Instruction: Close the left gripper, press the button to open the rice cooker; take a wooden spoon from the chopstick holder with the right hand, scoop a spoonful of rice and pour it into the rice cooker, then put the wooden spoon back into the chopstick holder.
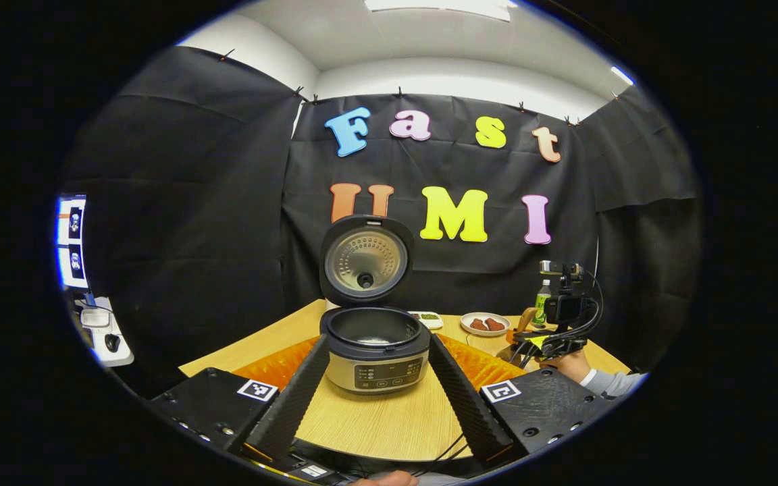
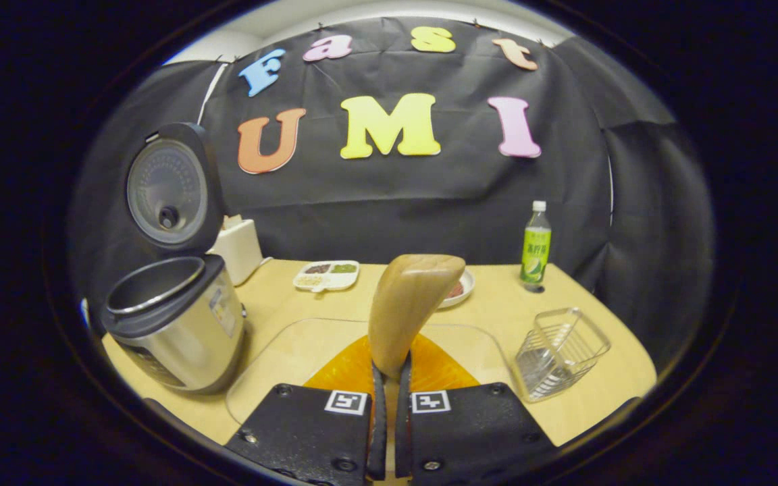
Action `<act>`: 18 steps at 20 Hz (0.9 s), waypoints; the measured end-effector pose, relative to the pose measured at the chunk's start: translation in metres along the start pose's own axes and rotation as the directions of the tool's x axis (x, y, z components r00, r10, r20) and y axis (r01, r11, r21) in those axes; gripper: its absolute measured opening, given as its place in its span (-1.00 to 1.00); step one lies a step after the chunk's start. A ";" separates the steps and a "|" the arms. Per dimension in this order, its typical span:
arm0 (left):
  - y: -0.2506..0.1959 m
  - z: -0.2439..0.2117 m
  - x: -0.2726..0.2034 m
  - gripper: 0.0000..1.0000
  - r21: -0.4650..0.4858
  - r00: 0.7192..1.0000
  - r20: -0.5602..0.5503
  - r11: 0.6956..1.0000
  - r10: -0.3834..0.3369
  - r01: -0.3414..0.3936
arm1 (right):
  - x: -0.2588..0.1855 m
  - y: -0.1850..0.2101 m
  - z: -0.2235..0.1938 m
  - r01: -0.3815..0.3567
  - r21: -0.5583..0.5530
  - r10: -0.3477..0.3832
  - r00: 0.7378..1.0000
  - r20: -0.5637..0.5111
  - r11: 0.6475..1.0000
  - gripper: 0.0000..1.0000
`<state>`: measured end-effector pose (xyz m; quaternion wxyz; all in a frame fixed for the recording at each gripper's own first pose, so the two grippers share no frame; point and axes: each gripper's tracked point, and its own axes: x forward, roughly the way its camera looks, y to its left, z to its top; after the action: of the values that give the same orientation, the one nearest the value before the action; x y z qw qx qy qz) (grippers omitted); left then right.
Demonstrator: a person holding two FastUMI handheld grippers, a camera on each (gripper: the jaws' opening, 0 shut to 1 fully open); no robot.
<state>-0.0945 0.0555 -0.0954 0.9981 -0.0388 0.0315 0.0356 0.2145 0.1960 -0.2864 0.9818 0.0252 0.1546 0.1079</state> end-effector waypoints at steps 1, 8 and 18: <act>0.002 -0.001 0.000 0.89 -0.002 1.000 -0.002 1.000 0.003 -0.003 | -0.001 0.011 -0.001 -0.033 0.034 0.033 0.999 -0.010 0.999 -0.79; 0.008 -0.001 -0.005 0.89 -0.003 1.000 -0.006 1.000 0.013 -0.013 | 0.007 0.024 -0.007 -0.158 0.364 0.196 0.978 -0.069 0.918 -0.79; 0.003 0.004 -0.008 0.89 0.019 1.000 -0.006 1.000 0.011 -0.011 | 0.000 -0.019 0.005 -0.136 0.766 0.221 0.975 -0.008 0.628 -0.79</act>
<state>-0.1024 0.0578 -0.0908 0.9981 -0.0290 0.0349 0.0407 0.2199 0.1778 -0.2829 0.8552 0.4448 0.2317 0.1308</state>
